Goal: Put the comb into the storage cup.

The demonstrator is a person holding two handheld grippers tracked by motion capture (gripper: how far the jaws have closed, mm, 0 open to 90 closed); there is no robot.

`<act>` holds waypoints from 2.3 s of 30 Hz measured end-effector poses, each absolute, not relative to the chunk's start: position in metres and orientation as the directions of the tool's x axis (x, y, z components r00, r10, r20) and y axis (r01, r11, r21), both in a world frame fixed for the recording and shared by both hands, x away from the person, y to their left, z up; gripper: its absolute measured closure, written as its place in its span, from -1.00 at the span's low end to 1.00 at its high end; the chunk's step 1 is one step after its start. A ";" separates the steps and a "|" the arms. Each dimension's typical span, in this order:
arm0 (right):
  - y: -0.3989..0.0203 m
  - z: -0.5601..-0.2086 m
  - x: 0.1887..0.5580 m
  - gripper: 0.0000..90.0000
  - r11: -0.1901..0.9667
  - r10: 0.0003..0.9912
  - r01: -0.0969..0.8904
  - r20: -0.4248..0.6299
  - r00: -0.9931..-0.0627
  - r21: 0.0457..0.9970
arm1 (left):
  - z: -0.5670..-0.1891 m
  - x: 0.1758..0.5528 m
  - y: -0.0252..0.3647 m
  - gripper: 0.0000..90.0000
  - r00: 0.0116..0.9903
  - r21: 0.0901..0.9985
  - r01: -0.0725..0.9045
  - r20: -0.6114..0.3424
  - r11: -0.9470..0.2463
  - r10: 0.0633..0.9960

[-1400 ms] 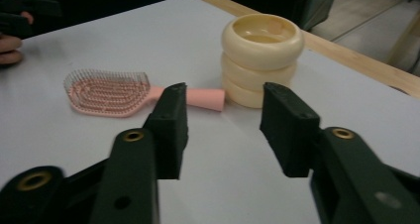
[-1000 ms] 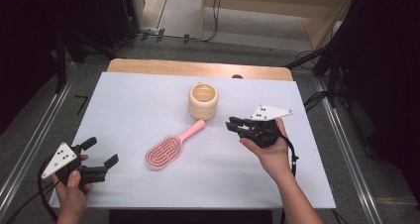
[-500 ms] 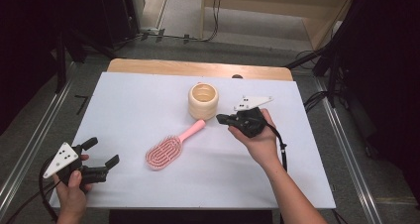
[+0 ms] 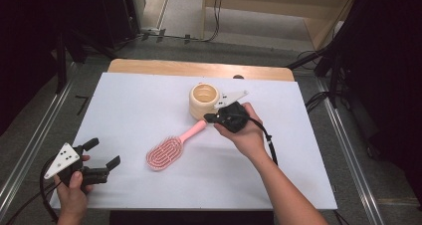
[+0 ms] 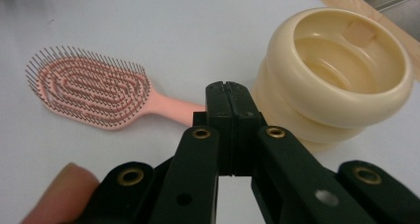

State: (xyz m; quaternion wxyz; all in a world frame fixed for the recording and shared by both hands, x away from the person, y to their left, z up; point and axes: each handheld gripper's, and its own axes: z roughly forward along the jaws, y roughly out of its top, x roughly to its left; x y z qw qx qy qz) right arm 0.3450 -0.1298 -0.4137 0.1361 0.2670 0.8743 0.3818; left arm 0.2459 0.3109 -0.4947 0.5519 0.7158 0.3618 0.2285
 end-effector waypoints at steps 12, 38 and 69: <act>-0.097 -0.430 0.366 0.96 0.661 0.549 0.368 -0.087 -0.831 0.654 | -0.495 0.246 0.311 -1.00 0.639 0.955 0.265 -0.071 -0.132 0.766; -0.065 -0.467 0.400 0.96 0.752 0.561 0.440 -0.126 -0.818 0.491 | -0.495 0.247 0.309 -1.00 0.652 0.953 0.267 -0.071 -0.142 0.755; -0.091 -0.479 0.369 0.96 0.796 0.504 0.437 -0.058 -0.862 0.419 | -0.495 0.247 0.308 -1.00 0.656 0.951 0.270 -0.069 -0.149 0.751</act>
